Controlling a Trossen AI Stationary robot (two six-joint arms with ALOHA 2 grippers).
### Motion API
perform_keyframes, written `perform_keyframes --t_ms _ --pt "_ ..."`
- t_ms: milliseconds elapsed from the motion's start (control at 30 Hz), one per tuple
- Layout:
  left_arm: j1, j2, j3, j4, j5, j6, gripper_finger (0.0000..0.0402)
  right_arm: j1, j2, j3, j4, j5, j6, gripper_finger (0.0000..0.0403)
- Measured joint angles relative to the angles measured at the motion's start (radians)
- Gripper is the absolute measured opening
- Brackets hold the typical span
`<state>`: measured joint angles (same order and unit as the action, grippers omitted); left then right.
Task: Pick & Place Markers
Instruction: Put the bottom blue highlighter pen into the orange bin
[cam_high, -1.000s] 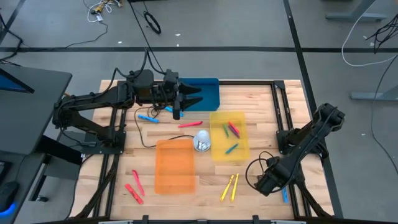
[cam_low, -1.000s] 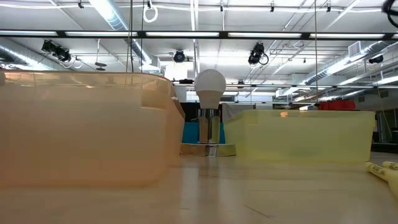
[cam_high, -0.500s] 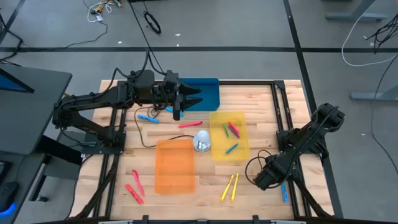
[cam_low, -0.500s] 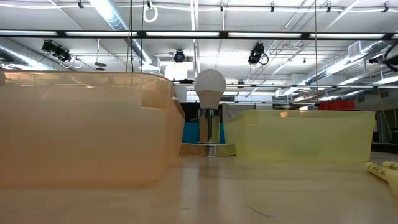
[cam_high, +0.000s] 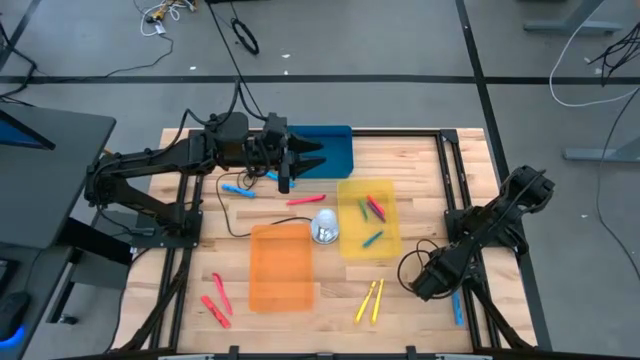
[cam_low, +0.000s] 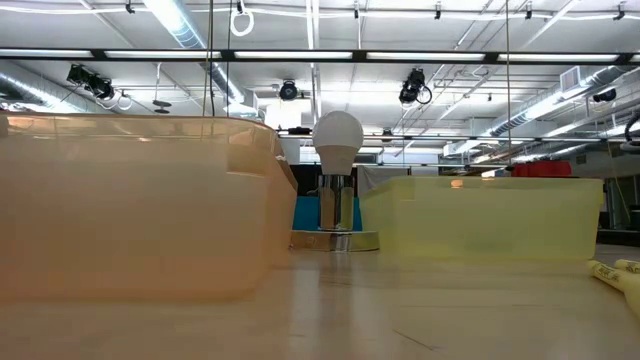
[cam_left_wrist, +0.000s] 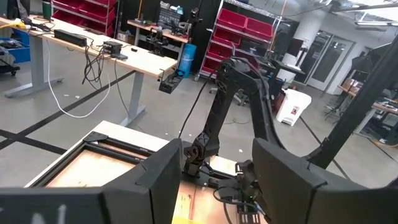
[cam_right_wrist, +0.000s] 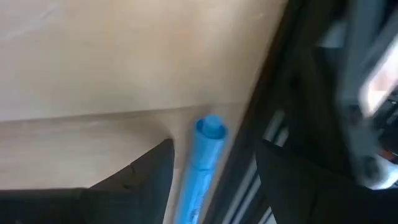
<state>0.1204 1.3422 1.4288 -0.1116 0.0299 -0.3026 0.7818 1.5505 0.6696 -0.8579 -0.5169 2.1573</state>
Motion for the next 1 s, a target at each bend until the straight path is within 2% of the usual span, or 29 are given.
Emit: perform_keyframes --t_ms 233,733,1000 --pt "0.000 0.000 0.000 -0.003 0.000 0.000 0.0202 0.000 -0.003 -0.042 0.109 -0.026 0.007 0.0210" --pt "0.000 0.000 0.000 -0.021 0.000 0.000 0.0202 0.000 0.000 -0.044 0.166 -0.026 -0.008 0.0114" --pt "0.000 0.000 0.000 -0.021 0.000 -0.001 0.0202 0.000 0.001 -0.045 0.194 -0.030 0.002 0.0102"
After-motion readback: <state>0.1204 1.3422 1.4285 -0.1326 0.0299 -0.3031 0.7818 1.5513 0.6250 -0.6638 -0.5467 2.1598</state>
